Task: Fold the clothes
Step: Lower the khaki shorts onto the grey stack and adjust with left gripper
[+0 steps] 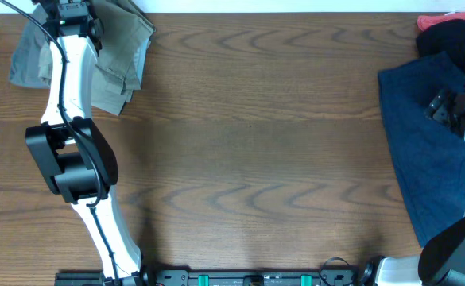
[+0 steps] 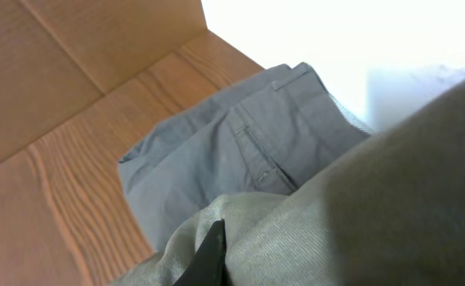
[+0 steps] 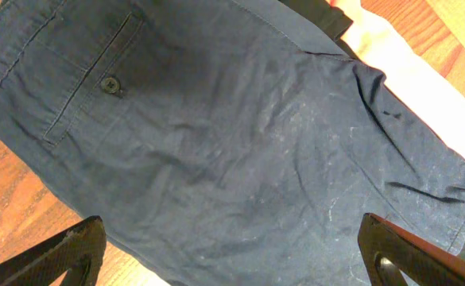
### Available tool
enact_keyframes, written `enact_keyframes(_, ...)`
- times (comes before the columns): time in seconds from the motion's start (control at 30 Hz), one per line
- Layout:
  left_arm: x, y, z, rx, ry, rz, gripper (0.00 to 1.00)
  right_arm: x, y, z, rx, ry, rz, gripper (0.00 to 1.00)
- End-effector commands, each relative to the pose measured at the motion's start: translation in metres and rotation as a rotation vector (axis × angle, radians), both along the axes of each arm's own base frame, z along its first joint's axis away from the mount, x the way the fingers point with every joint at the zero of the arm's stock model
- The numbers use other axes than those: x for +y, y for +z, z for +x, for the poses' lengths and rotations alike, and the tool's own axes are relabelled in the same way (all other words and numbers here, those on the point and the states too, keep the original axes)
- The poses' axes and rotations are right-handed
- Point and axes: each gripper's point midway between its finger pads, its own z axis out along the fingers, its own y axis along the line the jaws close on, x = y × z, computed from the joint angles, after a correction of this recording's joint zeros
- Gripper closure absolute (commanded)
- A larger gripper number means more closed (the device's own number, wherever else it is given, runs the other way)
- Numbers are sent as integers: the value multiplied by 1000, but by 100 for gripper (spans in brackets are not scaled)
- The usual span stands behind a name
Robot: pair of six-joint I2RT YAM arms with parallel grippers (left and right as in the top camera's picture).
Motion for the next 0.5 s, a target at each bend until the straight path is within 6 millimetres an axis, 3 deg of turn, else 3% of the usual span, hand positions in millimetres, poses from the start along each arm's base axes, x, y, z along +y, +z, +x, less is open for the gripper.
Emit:
enact_keyframes(0.0,12,-2,3,-33,26,-21,94,-3,1,-1,3,-7,-12,1)
enact_keyframes(0.2,26,-27,5,-11,48,-25,92,-3,1,-1,3,-7,-12,1)
enact_keyframes(0.27,29,-37,6,0,53,-27,83,-3,1,-1,3,-7,-12,1)
enact_keyframes(0.47,38,-60,8,29,61,-25,83,-3,1,-1,3,-7,-12,1)
